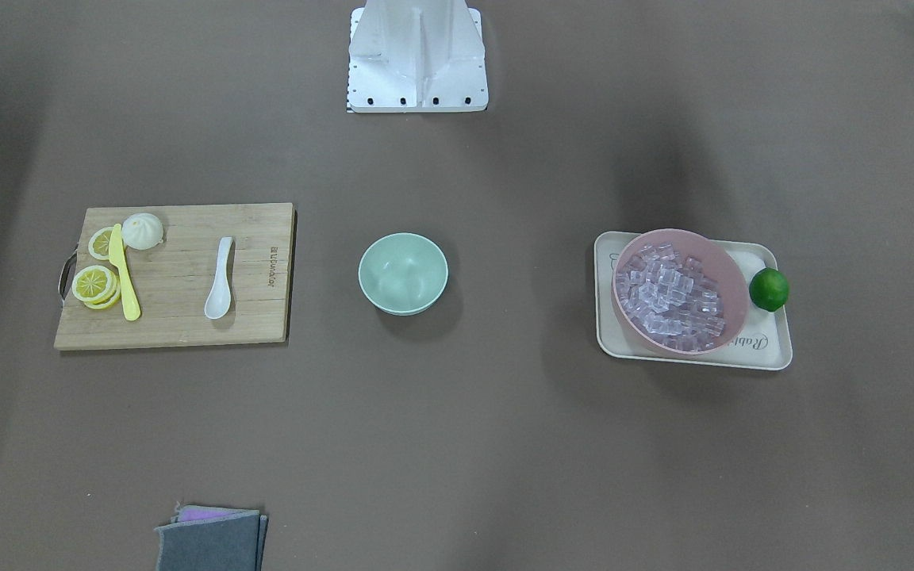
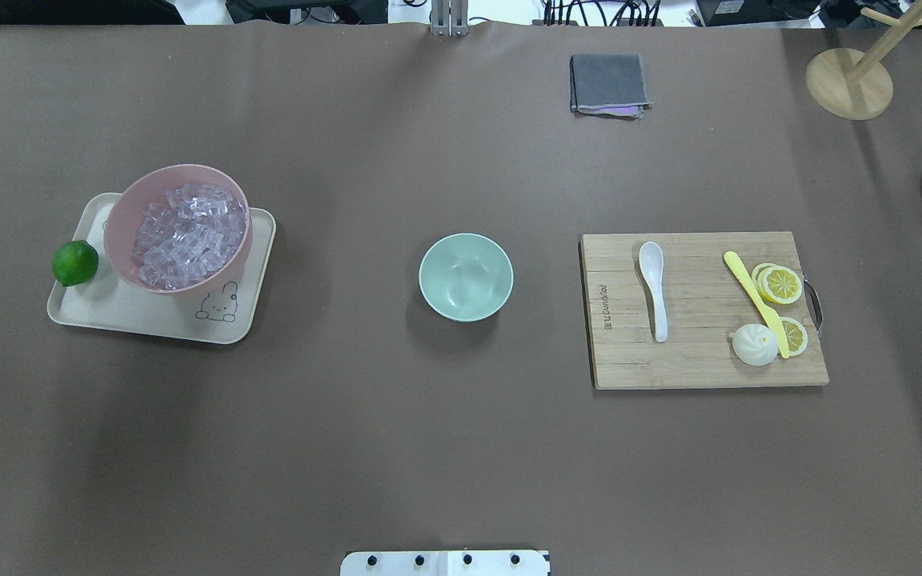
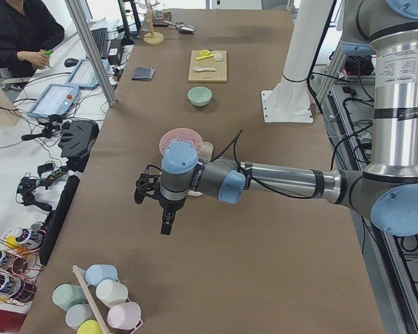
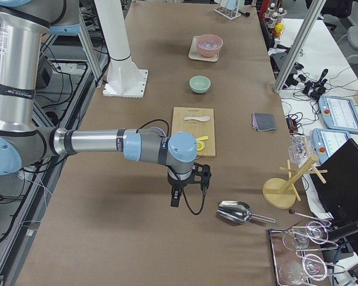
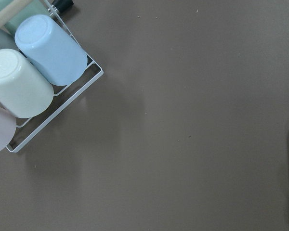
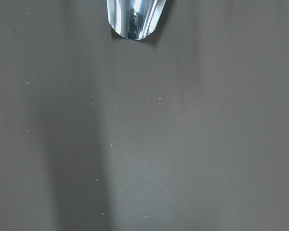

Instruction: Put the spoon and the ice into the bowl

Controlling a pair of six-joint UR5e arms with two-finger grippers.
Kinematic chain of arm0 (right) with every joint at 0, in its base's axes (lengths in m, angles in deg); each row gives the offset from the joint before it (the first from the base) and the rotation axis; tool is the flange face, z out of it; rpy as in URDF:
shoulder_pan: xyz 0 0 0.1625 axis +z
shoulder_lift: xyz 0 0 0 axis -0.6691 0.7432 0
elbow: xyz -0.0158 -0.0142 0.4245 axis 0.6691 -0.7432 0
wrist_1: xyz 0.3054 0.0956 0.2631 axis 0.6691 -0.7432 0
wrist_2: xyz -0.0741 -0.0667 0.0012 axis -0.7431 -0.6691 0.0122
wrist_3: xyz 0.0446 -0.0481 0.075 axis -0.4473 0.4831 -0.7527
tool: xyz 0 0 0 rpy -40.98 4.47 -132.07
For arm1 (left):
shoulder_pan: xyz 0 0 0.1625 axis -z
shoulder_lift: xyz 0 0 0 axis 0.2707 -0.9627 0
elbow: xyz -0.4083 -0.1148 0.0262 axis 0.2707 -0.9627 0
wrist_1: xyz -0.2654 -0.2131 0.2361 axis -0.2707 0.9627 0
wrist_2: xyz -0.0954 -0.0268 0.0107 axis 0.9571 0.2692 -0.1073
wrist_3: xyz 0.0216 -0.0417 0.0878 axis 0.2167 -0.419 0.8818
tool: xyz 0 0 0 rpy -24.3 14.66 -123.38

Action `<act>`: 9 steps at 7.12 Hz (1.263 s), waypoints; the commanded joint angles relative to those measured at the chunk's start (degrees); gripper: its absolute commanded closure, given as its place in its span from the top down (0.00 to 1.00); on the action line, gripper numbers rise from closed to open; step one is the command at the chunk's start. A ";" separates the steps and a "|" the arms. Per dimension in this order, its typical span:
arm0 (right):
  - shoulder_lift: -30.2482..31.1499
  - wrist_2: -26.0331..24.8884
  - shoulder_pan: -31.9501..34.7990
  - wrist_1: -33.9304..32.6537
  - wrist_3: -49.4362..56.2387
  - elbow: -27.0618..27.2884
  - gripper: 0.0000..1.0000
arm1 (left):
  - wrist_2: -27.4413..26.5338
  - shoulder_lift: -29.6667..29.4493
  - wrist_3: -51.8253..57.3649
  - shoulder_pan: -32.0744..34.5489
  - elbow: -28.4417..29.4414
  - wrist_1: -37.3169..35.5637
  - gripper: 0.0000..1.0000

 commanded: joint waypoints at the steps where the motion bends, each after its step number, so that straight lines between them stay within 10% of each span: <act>1: 0.13 0.01 0.03 0.02 0.00 0.05 1.00 | 0.47 0.02 0.09 -0.04 0.27 0.00 0.98; 9: 0.22 0.72 0.03 -0.07 0.09 0.05 1.00 | 0.38 -0.07 0.09 -0.04 0.27 0.26 0.98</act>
